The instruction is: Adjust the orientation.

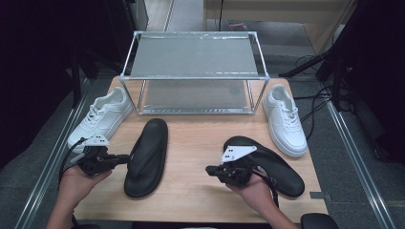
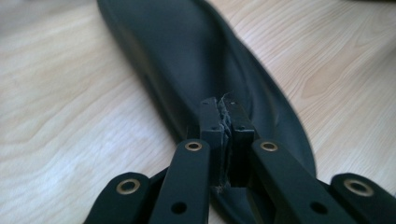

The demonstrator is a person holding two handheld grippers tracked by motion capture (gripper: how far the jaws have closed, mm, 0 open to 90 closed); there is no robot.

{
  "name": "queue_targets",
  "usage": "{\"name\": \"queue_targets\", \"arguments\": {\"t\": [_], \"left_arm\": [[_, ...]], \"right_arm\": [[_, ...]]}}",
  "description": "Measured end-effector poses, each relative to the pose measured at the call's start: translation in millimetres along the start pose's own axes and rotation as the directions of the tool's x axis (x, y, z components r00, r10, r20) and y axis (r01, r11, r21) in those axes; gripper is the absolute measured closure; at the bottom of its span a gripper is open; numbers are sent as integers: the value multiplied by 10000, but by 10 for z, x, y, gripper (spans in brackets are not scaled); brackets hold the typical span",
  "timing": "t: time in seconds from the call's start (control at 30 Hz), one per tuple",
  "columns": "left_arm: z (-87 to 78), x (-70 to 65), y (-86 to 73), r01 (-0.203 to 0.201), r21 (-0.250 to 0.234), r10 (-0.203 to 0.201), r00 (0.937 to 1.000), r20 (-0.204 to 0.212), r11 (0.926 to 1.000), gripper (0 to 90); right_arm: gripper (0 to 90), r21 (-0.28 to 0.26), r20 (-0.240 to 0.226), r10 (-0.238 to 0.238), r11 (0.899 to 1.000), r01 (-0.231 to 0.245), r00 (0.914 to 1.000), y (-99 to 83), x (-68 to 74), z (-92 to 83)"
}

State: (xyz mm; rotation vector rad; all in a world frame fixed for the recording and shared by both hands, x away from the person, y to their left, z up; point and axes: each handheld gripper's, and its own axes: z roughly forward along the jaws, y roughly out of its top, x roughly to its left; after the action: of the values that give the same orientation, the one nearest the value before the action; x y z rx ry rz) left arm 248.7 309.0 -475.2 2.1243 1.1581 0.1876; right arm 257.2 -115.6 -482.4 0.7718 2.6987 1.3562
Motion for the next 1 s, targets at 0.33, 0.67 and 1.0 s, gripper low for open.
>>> {"name": "queue_targets", "arguments": {"t": [0.33, 0.67, 1.0], "left_arm": [[122, 57, -95, 478, 538, -465, 9986, -252, 9974, 896], [145, 52, -92, 556, 473, -562, 9984, 110, 9973, 900], [279, -119, -11, 97, 601, -146, 9966, 814, 9981, 900]], "right_arm": [[881, 195, -75, -138, 9997, 139, 9999, 20, 0, 43], [873, 309, -103, -242, 9992, 245, 9997, 19, 8, 71], [873, 395, -99, -200, 9990, 204, 9998, 15, 11, 81]]}}
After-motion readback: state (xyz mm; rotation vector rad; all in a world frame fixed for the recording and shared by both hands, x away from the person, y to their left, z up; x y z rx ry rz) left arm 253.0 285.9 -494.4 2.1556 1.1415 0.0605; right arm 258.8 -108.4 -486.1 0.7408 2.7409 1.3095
